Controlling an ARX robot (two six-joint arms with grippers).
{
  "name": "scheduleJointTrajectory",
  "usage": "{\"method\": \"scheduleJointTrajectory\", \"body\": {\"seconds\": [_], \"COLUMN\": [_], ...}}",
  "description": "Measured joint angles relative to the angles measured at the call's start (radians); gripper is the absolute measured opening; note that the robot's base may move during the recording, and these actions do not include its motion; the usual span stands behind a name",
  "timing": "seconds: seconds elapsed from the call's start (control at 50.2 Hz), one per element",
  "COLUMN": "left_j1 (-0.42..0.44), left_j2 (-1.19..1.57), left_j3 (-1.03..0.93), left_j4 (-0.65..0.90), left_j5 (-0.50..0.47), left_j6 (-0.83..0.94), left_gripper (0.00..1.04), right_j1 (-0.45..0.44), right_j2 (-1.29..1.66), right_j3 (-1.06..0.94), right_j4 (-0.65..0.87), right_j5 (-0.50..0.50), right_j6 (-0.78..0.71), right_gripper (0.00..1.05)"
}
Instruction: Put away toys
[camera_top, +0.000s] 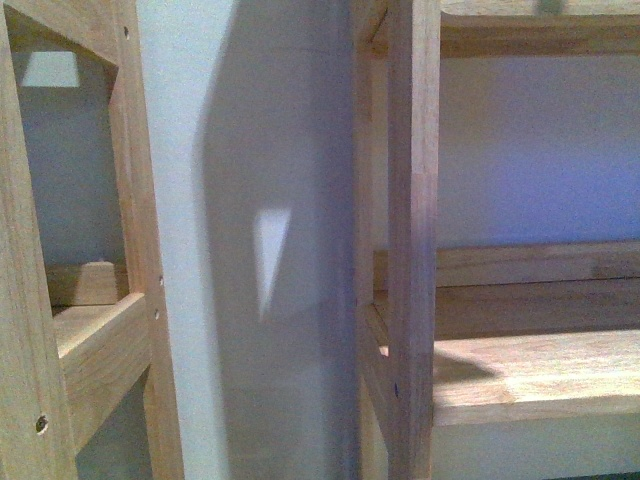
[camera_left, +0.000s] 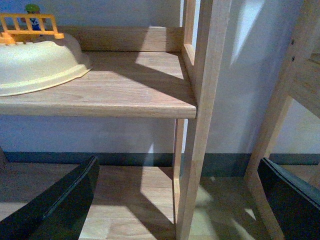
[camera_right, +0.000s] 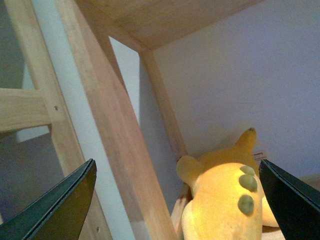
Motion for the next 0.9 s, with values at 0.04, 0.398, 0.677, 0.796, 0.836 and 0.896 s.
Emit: {"method": "scheduleJointTrajectory", "body": {"seconds": [0.04,0.398,0.677,0.796,0.836,0.896], "left_j1": [0.0,0.0,0.0,0.0,0.0,0.0], "left_j2": [0.0,0.0,0.0,0.0,0.0,0.0], "left_j3": [0.0,0.0,0.0,0.0,0.0,0.0], "left_j4": [0.0,0.0,0.0,0.0,0.0,0.0], "left_j5": [0.0,0.0,0.0,0.0,0.0,0.0], "left_j6": [0.0,0.0,0.0,0.0,0.0,0.0], "left_gripper": [0.99,0.99,0.99,0.99,0.99,0.99], "right_j1": [0.004,-0.117,-0.204,-0.231,-0.241,-0.259], "right_j2": [-0.074,-0.614,-0.818,-0.894,-0.914,-0.945], "right_j3": [-0.103,-0.773,-1.13,-1.254,-1.286,-1.339], "right_j4": [0.048,0.049,0.05,0.047,0.048,0.049], "right_j5": [-0.008,-0.143,-0.167,-0.183,-0.185,-0.195], "right_j6": [-0.041,-0.095,-0.069,-0.07,-0.071,-0.073], "right_gripper": [0.98,0.98,0.98,0.98,0.98,0.98]}}
